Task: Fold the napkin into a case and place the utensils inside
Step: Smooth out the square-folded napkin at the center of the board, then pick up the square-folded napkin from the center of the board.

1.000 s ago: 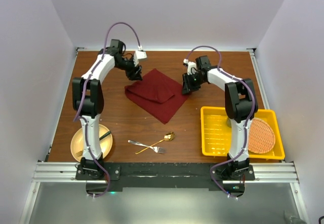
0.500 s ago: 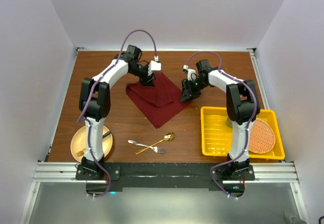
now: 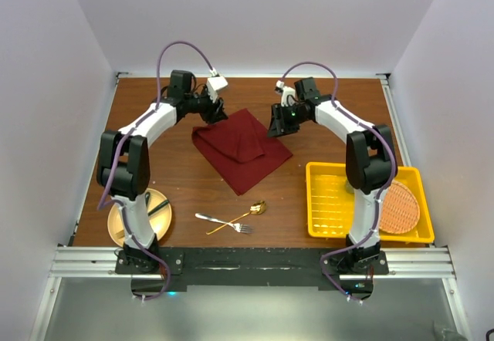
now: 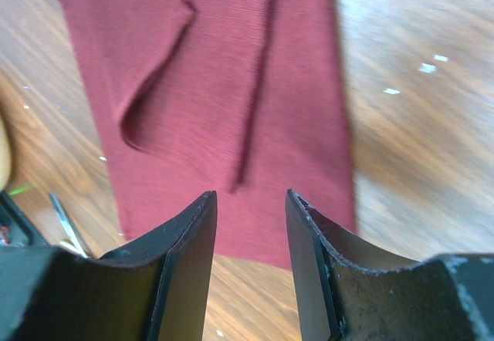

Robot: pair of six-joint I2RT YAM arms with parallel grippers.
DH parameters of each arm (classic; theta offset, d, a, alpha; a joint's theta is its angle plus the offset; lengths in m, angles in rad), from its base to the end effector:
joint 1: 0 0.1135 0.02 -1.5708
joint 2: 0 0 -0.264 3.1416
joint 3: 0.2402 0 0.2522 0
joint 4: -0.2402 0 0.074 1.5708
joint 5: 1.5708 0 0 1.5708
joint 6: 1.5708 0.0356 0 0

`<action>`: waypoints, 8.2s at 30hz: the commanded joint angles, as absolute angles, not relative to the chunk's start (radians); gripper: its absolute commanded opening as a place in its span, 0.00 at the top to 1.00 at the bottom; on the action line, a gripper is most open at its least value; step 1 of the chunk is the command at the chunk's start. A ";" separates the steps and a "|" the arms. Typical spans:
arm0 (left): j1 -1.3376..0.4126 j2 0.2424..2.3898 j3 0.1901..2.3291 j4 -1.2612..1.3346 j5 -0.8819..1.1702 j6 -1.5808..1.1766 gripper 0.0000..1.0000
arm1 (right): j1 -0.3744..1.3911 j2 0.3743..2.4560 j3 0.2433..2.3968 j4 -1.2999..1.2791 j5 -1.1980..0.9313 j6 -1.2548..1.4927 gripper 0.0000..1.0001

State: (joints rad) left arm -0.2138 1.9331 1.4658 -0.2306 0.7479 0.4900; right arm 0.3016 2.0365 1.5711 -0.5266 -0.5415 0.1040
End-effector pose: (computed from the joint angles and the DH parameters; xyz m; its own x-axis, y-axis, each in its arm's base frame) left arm 0.4209 -0.1162 0.2393 -0.2412 0.4054 -0.8817 0.8821 0.4704 -0.0250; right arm 0.4162 0.1487 0.2056 -0.8494 -0.1711 -0.4993 -0.4379 0.7564 0.4859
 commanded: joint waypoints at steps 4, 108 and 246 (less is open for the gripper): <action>-0.333 1.876 1.437 -0.084 0.444 0.166 0.52 | 0.354 2.092 1.600 -0.430 -0.545 0.227 0.55; -0.259 2.158 1.755 -0.807 0.492 0.441 0.59 | 0.368 2.204 1.566 -0.405 -0.466 0.353 1.00; -0.345 1.652 1.292 -0.729 0.656 0.865 1.00 | 0.364 2.125 1.749 -0.556 -0.528 0.285 1.00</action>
State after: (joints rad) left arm -0.3153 1.6794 1.2358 -0.6918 0.5583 0.9413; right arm 0.3672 2.1918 1.6650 -0.4751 -0.5182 0.3374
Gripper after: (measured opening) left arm 0.012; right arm 0.009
